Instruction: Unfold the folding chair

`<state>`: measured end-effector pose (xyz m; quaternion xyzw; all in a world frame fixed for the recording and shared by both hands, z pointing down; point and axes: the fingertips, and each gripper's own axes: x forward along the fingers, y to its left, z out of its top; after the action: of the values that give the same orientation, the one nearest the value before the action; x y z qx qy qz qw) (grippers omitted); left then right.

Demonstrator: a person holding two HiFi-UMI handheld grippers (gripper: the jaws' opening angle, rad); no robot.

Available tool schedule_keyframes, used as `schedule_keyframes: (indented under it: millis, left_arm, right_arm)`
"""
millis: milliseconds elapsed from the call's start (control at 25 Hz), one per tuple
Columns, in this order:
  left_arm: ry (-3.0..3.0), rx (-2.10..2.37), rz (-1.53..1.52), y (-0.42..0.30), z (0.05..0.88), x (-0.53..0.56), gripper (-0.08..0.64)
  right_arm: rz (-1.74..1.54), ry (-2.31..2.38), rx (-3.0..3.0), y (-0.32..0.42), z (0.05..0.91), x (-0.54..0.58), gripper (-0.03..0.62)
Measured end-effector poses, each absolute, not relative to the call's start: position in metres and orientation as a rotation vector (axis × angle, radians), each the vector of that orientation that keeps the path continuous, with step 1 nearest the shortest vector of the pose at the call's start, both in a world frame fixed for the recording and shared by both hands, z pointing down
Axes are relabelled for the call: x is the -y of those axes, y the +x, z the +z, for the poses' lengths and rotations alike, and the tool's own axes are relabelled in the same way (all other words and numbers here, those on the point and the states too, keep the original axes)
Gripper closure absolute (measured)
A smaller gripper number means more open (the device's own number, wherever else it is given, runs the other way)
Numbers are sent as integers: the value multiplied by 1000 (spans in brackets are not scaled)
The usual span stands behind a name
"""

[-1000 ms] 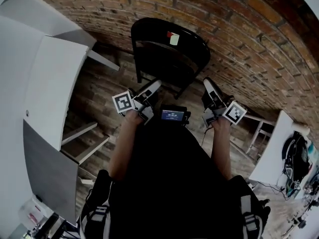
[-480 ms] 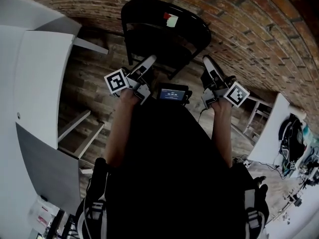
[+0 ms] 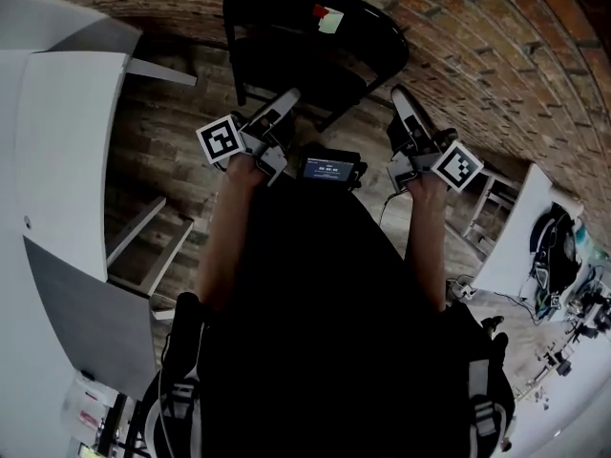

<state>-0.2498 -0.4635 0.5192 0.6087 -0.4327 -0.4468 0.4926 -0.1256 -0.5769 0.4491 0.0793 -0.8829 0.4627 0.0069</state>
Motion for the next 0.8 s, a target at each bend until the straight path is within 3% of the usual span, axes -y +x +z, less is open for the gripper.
schedule_keyframes:
  millis: [280, 480, 800]
  left_arm:
    - [1458, 1035, -1105, -248, 524, 465, 358]
    - [1418, 1077, -1084, -247, 551, 476, 244]
    - [1379, 1179, -914, -243, 632, 511, 172]
  right_arm:
    - [1441, 304, 2722, -124, 461, 575, 561]
    - [1364, 310, 2702, -128, 471, 586, 422]
    - [1027, 464, 2608, -122, 503, 631, 405]
